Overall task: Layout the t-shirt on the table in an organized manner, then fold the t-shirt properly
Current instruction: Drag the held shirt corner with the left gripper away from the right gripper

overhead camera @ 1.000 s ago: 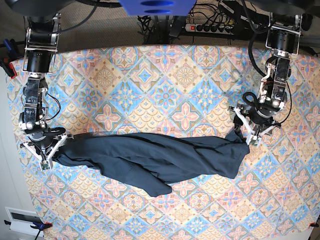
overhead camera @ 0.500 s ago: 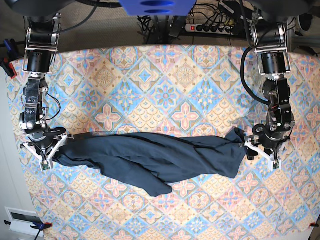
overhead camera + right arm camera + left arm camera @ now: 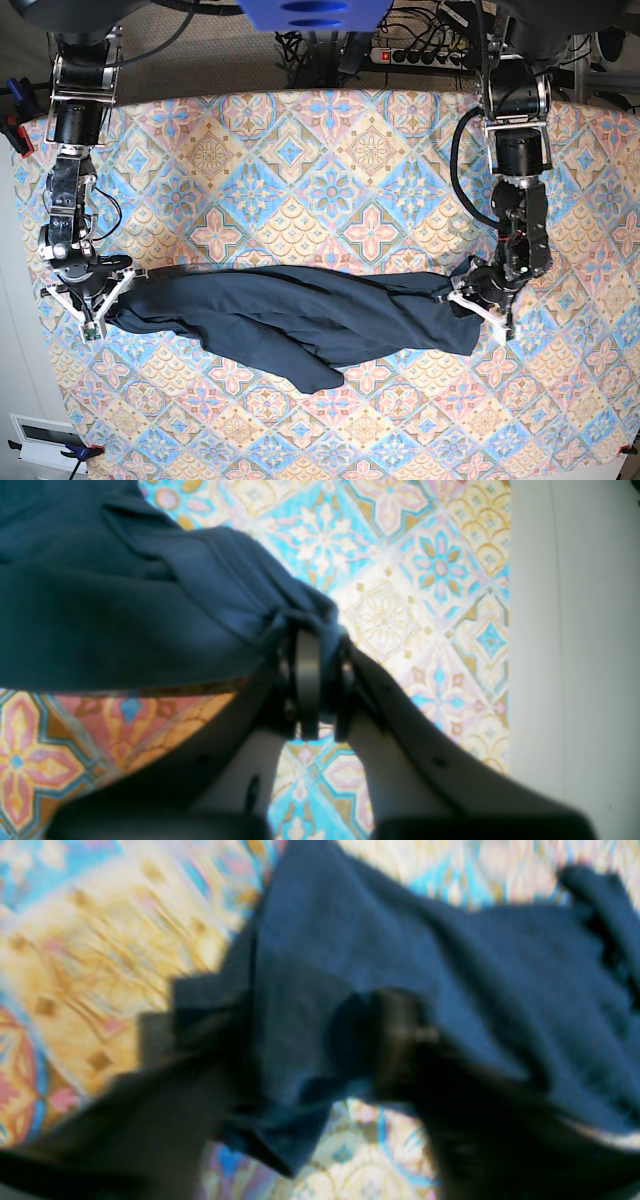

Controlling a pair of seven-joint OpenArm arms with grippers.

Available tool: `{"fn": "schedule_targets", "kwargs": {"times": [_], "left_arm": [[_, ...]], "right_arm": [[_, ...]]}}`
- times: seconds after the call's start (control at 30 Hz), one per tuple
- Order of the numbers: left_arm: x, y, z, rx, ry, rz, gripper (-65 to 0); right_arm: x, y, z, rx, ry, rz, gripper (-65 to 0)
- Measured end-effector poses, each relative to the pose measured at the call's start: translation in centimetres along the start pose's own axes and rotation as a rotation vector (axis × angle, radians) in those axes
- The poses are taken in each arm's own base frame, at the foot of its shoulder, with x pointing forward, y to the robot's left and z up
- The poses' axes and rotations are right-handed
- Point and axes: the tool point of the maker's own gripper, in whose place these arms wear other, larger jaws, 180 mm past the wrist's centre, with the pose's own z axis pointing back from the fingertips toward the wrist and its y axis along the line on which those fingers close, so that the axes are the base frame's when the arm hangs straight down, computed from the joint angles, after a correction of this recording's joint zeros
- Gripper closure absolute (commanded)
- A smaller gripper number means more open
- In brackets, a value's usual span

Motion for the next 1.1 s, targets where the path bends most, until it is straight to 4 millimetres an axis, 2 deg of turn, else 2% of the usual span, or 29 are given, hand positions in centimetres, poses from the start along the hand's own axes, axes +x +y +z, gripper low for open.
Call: {"fn": "schedule_targets", "kwargs": {"times": [0.03,0.07,0.17,0.27,0.4,0.5,0.57,0.63,0.73,0.83,0.9,1.0,1.1], "left_arm": [[-0.3,-0.8,0.0,-0.012,0.007,-0.034,-2.2],[-0.5,-1.5,0.0,-0.023,0.008,-0.062,0.0],[0.3,-2.5,0.4,-0.057,-0.013,-0.076,0.0],[3.2,-2.8,2.0,-0.072,-0.092,-0.076,0.0],[7.4,-5.6,6.4,-0.192,-0.239,-0.095,0.0],[9.5,-8.0,9.9,-0.289,-0.290,-0.093,0.0],[10.8,-8.3,12.0,-0.322,-0.341,-0.066,0.0],[12.0,-7.8,13.8,-0.323,-0.383,-0.055,0.0],[12.6,-8.2,15.9,-0.357,-0.405,-0.048,0.0],[11.4,-9.9,17.8,-0.431,-0.380,-0.066,0.0],[9.7,-10.6,18.8,-0.457,-0.352,-0.078,0.0],[5.3,-11.1,19.2,-0.483,-0.246,-0.076,0.0],[1.1,-10.1,18.9,-0.466,-0.136,-0.041,0.0]], "right_arm": [[0.0,0.0,0.0,-0.001,0.000,0.000,-0.7],[0.0,0.0,0.0,-0.001,0.001,0.001,-0.7],[0.0,0.0,0.0,0.002,0.000,-0.002,-0.7],[0.0,0.0,0.0,-0.001,0.001,0.001,-0.7],[0.1,0.1,0.0,0.002,-0.001,-0.002,-0.7],[-0.1,0.0,-0.1,0.001,0.005,-0.003,-0.7],[-0.2,-0.1,-0.1,-0.001,0.006,-0.001,-0.7],[-0.1,-0.1,-0.1,0.000,0.004,-0.003,-0.7],[-0.2,-0.2,-0.1,-0.003,0.006,-0.004,-0.7],[0.1,0.0,0.0,0.004,-0.002,-0.009,-0.7],[0.0,-0.1,0.0,0.000,0.001,-0.007,-0.7],[0.1,-0.3,0.1,-0.006,-0.002,-0.004,-0.7],[0.1,-0.2,0.1,-0.001,-0.002,-0.004,-0.7]]}}
